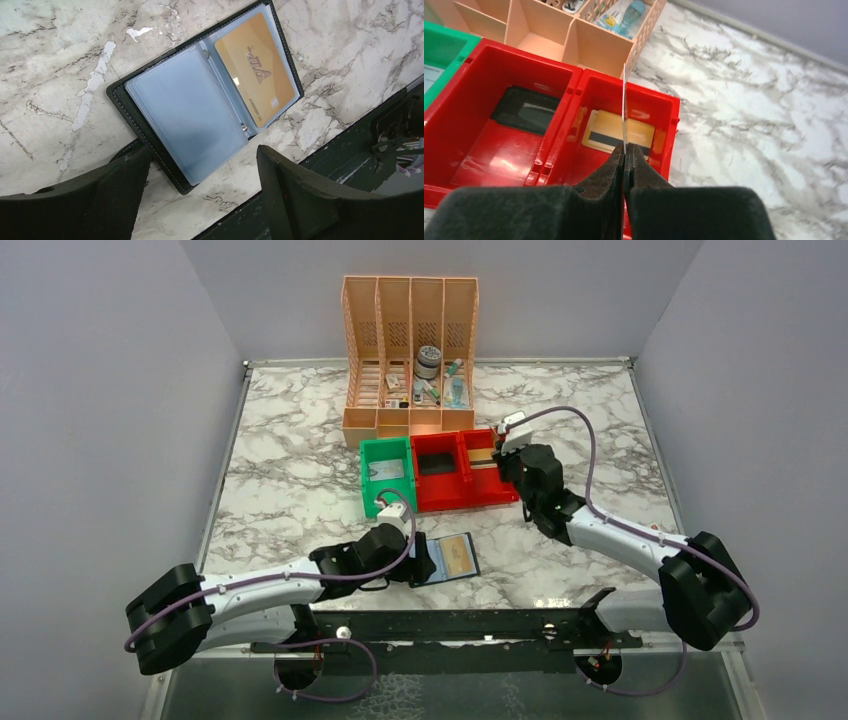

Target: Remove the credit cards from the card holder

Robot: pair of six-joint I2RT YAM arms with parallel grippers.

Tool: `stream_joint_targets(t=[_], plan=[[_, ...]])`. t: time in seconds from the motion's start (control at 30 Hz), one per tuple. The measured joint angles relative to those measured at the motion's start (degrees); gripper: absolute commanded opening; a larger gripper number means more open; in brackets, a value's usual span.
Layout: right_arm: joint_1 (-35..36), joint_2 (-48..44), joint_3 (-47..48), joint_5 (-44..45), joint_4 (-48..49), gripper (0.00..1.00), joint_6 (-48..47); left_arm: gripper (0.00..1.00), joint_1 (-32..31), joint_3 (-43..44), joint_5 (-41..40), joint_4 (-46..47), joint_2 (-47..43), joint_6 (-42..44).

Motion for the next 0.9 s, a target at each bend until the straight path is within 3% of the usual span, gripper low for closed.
stream_joint_targets(t=[0.13, 0.37, 0.9], plan=[[-0.31, 0.24, -3.37, -4.68, 7.67, 0.01, -12.96, 0.87, 0.0, 0.94, -0.02, -0.72, 0.13, 0.66], [-0.92, 4.76, -2.71, -9.01, 7.32, 0.01, -26.08, 0.94, 0.0, 1.22, -0.02, -0.92, 0.55, 0.83], [-7.13, 17.07, 6.95, -21.42, -2.89, 0.01, -37.48, 0.95, 0.0, 1.99, -0.46, -4.15, -1.11, 1.11]])
